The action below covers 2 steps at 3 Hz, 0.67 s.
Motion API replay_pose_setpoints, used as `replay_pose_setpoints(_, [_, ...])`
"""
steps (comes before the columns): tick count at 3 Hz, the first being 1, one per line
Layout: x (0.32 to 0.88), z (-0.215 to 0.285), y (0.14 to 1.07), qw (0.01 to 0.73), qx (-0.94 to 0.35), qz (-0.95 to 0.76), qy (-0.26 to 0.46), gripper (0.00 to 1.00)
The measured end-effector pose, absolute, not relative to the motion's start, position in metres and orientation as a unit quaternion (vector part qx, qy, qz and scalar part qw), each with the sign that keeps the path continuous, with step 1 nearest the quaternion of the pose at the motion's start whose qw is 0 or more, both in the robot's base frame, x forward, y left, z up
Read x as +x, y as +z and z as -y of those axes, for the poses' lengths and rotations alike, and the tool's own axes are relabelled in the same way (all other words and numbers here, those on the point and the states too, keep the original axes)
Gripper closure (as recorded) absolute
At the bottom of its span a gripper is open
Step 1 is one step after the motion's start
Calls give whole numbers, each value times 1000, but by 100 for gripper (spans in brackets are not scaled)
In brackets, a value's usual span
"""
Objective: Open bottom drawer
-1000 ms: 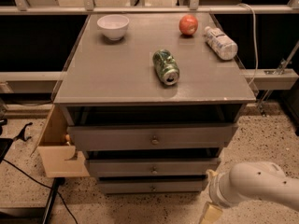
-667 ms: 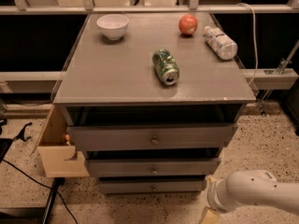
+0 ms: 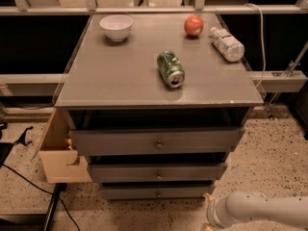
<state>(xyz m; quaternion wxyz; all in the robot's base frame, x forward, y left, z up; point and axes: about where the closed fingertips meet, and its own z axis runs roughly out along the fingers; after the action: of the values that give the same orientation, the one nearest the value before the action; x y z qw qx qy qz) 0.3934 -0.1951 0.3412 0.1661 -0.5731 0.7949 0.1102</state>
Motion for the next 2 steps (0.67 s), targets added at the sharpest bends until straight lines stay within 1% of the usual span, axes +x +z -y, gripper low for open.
replay_pose_setpoints(1, [383,188,320,159,-570,-796,128,0])
replay_pose_setpoints(2, [383,188,320,159,-570,-796,128,0])
